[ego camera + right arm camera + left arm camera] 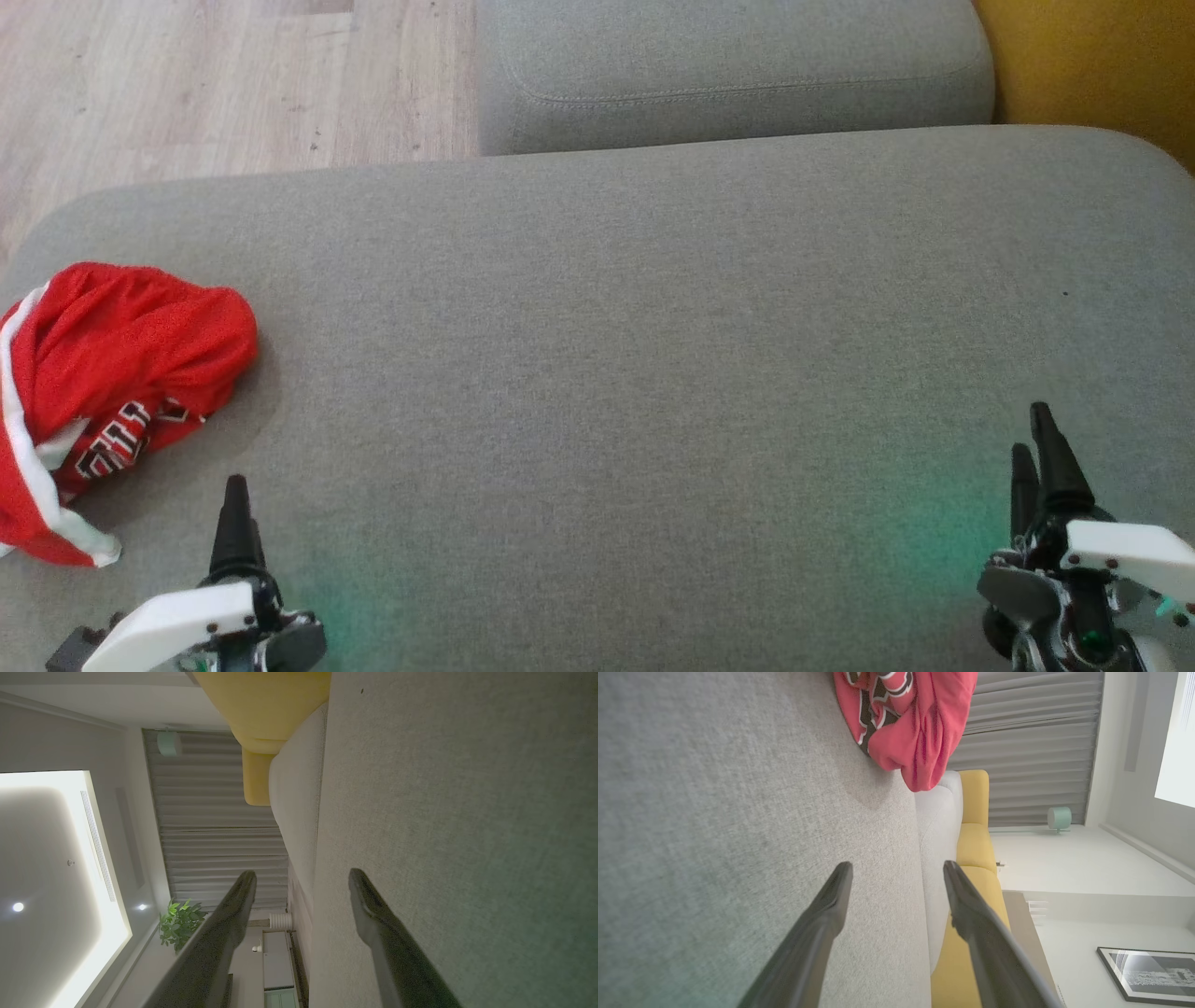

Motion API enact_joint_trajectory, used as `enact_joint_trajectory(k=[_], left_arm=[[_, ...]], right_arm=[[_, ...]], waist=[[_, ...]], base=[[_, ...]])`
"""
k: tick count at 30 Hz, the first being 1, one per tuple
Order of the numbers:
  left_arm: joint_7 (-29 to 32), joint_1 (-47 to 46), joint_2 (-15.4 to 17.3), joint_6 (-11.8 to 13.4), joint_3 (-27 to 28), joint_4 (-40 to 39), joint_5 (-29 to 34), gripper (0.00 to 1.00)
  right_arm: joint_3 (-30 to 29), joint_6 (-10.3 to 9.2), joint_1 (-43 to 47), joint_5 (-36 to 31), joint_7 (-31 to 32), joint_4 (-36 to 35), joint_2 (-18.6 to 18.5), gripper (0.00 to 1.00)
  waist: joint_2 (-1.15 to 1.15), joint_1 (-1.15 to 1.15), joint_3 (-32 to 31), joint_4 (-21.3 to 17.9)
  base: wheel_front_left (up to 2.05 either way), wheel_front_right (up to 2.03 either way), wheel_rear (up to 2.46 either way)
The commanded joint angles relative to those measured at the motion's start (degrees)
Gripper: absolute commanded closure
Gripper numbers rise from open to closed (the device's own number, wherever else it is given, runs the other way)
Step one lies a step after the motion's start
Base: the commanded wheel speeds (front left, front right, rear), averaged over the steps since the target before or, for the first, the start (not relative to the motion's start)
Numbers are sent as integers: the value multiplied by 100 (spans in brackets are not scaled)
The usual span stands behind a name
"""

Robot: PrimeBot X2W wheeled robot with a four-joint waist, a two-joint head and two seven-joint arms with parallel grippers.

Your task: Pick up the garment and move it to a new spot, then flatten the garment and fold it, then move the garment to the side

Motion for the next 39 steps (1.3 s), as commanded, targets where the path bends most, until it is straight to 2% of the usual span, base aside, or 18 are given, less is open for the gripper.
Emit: enact_joint_trajectory(k=[1,12,39], left_arm=[[-70,-345,30,-5,6,-178,163,0],[-257,-428,43,-9,-59,-161,1040,0],[-700,-552,137,-1,-394,5,3318,0]], right_arm=[[49,4,-330,-122,-92,-203,-134,0],[105,6,-467,-814,-278,-191,-165,0],[610,11,-743,-3050,-717,0,-278,0]], waist=[[0,0,3,-1],[0,0,41,-6],[0,0,93,-21]], base=[[0,0,0],[0,0,0],[0,0,0]])
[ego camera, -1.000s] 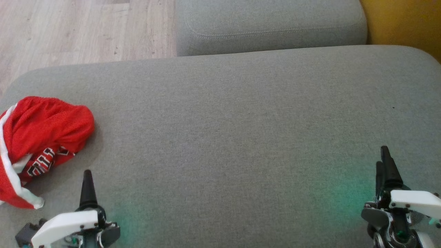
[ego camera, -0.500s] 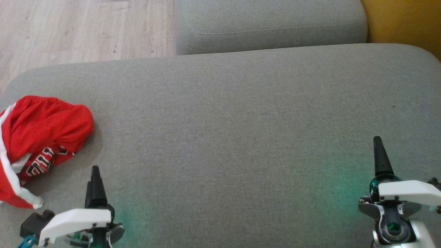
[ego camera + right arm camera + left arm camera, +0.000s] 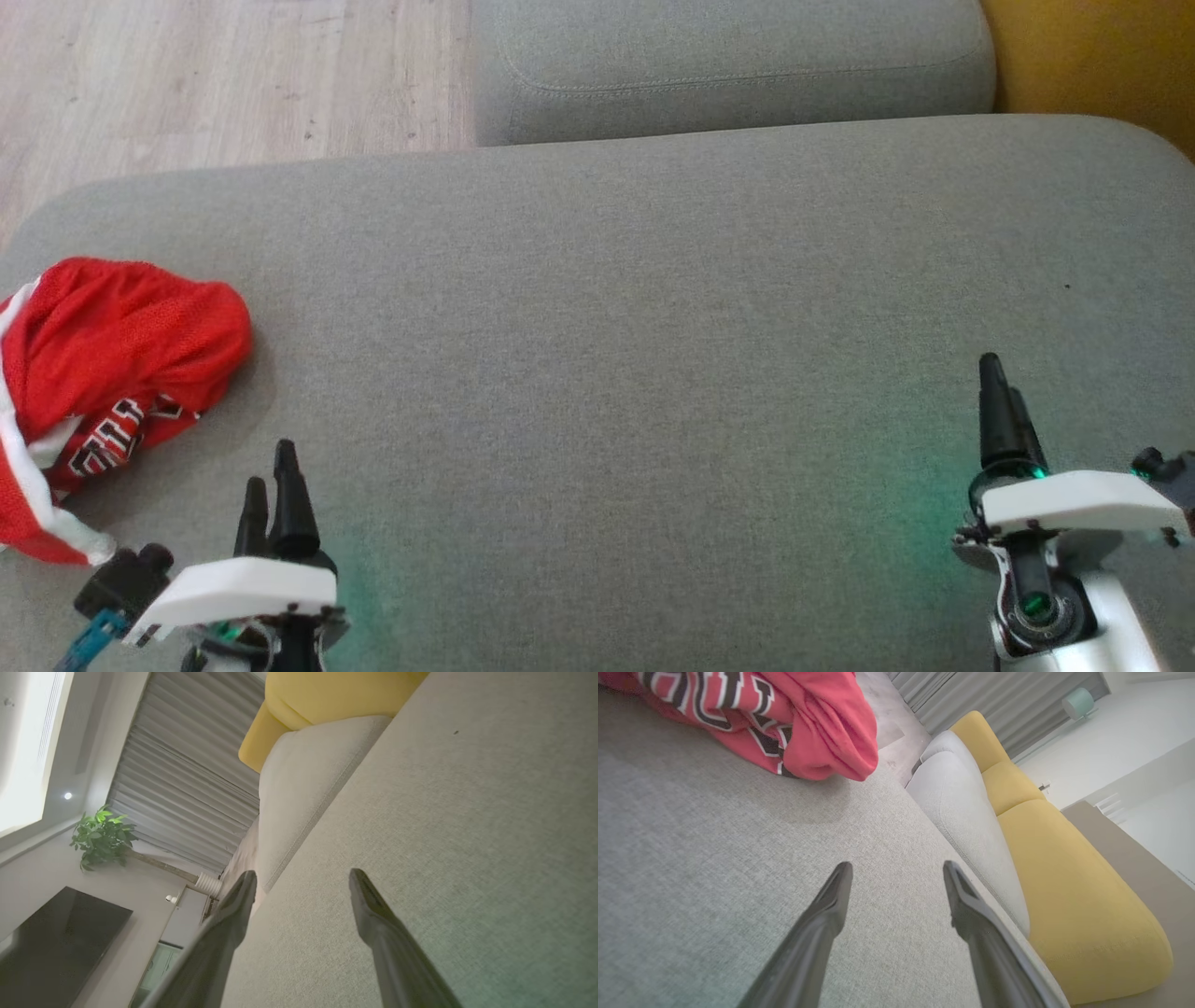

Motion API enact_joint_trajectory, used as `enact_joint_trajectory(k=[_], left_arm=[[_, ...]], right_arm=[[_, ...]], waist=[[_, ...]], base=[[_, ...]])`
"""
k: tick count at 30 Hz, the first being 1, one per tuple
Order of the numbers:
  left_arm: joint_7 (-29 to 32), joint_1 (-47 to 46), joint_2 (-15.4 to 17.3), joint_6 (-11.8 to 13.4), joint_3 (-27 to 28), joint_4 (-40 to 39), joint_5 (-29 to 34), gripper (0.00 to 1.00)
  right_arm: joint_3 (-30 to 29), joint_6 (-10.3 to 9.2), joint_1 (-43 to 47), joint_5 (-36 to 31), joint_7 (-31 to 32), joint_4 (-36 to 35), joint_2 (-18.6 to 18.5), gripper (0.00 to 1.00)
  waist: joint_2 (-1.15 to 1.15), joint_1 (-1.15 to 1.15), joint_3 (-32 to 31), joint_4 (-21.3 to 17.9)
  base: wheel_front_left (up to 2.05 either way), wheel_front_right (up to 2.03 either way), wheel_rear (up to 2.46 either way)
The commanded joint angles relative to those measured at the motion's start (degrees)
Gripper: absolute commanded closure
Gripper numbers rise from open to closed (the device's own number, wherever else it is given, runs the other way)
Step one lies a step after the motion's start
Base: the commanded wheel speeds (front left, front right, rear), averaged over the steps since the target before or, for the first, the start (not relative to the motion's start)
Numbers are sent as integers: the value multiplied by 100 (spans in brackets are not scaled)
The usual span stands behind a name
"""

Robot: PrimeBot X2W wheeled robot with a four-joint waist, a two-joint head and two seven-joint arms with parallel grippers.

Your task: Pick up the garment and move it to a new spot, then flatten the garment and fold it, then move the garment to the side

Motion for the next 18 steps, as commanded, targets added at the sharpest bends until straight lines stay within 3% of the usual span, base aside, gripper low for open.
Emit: enact_joint_trajectory(k=[1,18], left_arm=[[-71,-335,93,1,7,-148,218,0],[-360,-299,157,207,-243,-18,1561,0]], right_arm=[[93,11,-327,-205,-84,-139,-112,0],[361,14,-414,-1620,-371,80,-146,0]], waist=[[0,0,4,0],[0,0,7,-1]], base=[[0,0,0],[0,0,0]])
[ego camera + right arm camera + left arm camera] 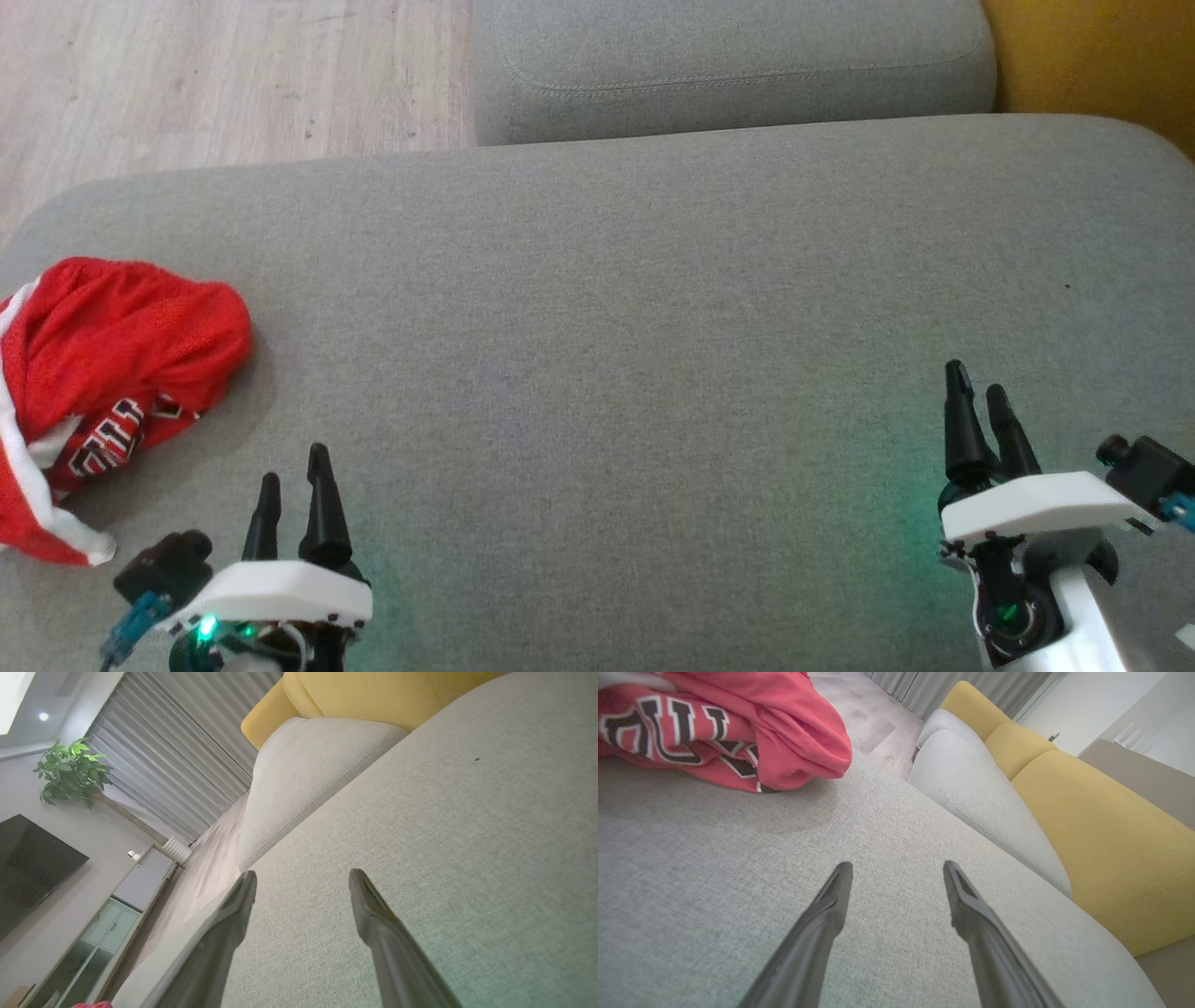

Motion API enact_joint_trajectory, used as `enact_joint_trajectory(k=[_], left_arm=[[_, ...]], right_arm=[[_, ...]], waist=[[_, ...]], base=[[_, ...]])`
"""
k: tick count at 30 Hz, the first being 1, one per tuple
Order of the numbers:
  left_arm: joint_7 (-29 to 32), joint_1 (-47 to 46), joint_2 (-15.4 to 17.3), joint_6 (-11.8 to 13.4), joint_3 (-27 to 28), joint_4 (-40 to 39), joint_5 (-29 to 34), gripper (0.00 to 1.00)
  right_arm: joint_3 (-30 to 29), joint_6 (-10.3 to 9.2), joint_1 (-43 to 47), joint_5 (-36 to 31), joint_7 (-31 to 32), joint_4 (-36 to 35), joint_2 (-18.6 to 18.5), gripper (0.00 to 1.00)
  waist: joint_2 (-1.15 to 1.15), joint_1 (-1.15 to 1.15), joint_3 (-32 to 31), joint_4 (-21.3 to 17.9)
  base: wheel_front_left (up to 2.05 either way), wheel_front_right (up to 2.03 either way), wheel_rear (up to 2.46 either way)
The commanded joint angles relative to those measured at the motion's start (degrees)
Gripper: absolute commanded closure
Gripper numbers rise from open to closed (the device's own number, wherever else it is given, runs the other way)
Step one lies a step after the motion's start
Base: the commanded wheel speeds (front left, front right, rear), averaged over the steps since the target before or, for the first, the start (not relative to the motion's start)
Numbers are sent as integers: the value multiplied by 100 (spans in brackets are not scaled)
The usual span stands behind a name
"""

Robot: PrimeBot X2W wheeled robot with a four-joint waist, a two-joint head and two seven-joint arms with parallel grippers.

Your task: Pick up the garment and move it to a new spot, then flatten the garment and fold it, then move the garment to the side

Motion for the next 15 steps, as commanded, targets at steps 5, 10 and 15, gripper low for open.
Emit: enact_joint_trajectory(k=[5,10,15], left_arm=[[-146,-257,127,60,20,-139,478,0],[-232,-267,139,100,-32,-125,823,0],[-317,-257,152,136,-79,-119,1171,0]], right_arm=[[157,15,-310,-501,-156,-166,-109,0],[213,16,-315,-849,-240,-143,-120,0],[267,17,-326,-1215,-325,-125,-124,0]], waist=[[0,0,2,-10],[0,0,14,-11],[0,0,12,-26]], base=[[0,0,0],[0,0,0],[0,0,0]])
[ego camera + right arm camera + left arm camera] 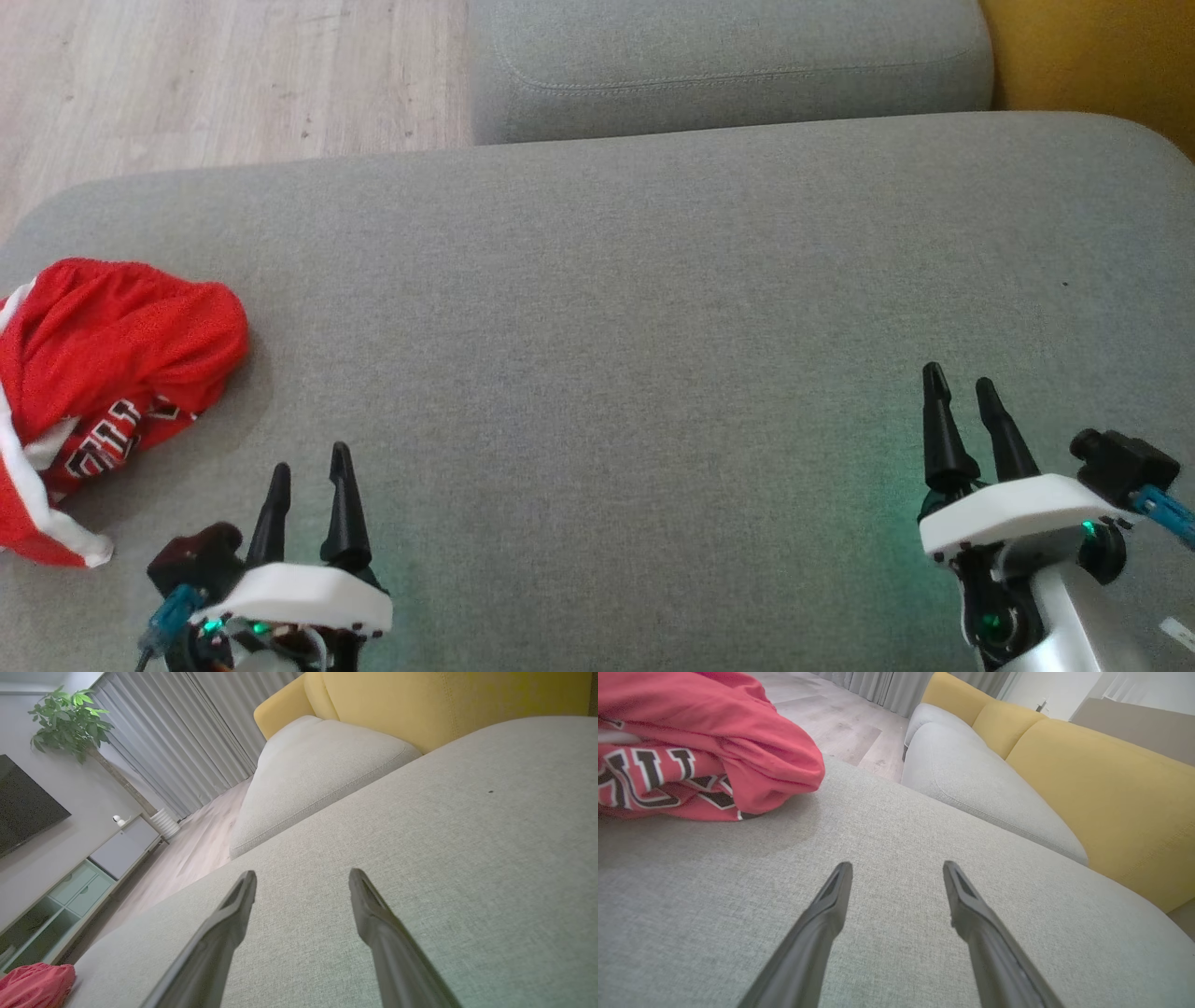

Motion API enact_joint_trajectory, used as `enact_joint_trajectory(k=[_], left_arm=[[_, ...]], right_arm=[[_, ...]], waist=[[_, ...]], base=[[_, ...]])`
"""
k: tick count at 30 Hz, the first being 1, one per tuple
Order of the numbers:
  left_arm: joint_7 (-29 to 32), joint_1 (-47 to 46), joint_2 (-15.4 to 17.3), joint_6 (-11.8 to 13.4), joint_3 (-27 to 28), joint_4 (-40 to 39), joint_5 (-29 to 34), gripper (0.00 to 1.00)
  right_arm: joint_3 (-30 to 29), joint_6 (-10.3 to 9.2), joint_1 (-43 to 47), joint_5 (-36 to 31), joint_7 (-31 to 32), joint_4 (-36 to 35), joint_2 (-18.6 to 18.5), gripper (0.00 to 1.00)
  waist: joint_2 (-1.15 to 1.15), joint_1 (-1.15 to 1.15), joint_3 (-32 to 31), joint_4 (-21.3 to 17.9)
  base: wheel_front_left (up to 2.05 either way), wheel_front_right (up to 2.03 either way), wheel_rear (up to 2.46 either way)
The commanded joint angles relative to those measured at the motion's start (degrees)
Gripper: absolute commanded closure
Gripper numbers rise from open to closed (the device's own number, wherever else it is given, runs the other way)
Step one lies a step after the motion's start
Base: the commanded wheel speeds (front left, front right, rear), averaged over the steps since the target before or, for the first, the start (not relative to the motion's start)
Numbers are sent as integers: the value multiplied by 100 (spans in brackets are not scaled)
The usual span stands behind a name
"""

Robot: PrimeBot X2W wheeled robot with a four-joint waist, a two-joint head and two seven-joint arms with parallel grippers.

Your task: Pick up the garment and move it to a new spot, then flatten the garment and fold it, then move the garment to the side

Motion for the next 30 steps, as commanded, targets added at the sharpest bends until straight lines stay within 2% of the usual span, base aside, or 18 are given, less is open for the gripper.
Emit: enact_joint_trajectory(k=[1,30], left_arm=[[-89,-253,126,41,87,-160,211,0],[-583,-103,68,223,20,26,2146,0]], right_arm=[[132,17,-325,-212,-95,-155,-108,0],[178,23,-394,-2387,-586,315,-43,0]], waist=[[0,0,-2,-7],[0,0,-3,-9]], base=[[0,0,0],[0,0,0]])
